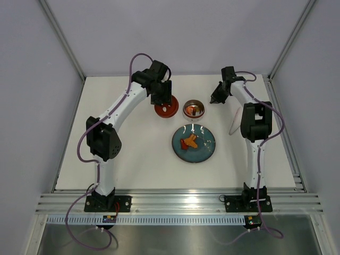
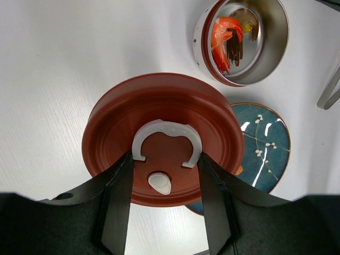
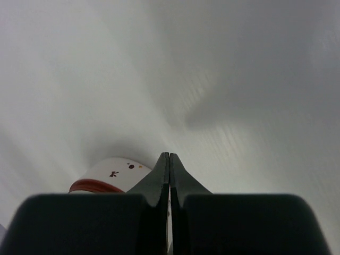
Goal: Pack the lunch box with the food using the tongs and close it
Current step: Move the packing box to the center of the board, then close the box lid on the packing box.
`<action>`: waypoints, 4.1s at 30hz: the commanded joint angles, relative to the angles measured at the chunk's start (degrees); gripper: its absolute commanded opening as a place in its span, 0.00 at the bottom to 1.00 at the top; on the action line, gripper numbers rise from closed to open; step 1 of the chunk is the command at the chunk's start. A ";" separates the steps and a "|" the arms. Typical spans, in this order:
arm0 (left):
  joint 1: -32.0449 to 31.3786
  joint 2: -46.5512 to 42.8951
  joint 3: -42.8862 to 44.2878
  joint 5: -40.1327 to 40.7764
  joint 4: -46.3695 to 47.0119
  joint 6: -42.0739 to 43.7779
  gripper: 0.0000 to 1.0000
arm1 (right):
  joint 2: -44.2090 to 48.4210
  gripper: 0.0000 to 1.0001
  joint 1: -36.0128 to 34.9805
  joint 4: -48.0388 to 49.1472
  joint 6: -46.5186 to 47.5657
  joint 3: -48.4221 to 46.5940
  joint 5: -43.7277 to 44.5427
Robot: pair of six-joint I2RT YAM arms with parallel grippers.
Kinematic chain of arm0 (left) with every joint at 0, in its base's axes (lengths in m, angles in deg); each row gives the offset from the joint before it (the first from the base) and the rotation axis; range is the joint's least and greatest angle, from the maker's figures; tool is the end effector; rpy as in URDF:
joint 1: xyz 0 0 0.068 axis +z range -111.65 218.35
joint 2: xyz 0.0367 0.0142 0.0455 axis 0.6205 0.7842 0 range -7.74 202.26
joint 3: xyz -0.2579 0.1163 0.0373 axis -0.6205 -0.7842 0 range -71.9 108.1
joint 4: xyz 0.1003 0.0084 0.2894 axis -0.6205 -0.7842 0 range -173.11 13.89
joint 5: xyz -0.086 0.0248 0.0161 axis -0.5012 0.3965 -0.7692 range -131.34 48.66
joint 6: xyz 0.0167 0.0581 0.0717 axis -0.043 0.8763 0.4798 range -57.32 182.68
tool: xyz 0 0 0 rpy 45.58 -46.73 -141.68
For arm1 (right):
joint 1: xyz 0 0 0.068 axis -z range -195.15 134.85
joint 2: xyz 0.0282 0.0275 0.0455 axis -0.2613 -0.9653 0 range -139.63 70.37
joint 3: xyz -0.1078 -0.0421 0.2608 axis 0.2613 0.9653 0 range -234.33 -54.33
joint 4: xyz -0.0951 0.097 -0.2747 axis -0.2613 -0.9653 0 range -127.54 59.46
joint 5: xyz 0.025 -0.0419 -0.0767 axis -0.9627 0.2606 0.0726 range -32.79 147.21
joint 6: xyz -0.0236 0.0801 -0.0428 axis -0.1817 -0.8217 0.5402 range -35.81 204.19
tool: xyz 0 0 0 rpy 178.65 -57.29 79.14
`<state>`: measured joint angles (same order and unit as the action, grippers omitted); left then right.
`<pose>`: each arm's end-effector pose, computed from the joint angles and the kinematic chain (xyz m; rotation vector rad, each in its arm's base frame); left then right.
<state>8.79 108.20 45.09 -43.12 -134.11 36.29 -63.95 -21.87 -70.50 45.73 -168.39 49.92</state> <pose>0.4502 -0.2583 0.2951 0.0847 2.6163 -0.4003 0.5819 0.0794 0.1297 0.6883 2.5876 0.4306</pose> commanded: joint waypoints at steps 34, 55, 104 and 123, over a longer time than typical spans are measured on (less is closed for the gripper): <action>-0.23 2.44 0.25 -3.49 -0.80 3.81 0.00 | 7.06 0.00 -9.63 3.58 -1.62 7.36 -1.59; -0.32 4.74 2.37 1.25 -3.53 6.00 0.00 | 4.15 0.00 -18.94 5.86 0.14 5.61 -9.14; -2.17 13.34 3.42 2.84 -4.14 7.23 0.00 | 21.12 0.00 -8.48 7.36 2.16 23.62 1.66; -1.99 16.95 7.64 2.31 -4.58 7.06 0.00 | 21.21 0.00 -8.48 7.45 2.25 24.32 1.22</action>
<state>6.91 123.89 50.77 -40.26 -139.47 43.00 -46.14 -30.08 -64.56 47.39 -144.59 50.55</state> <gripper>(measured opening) 0.499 0.009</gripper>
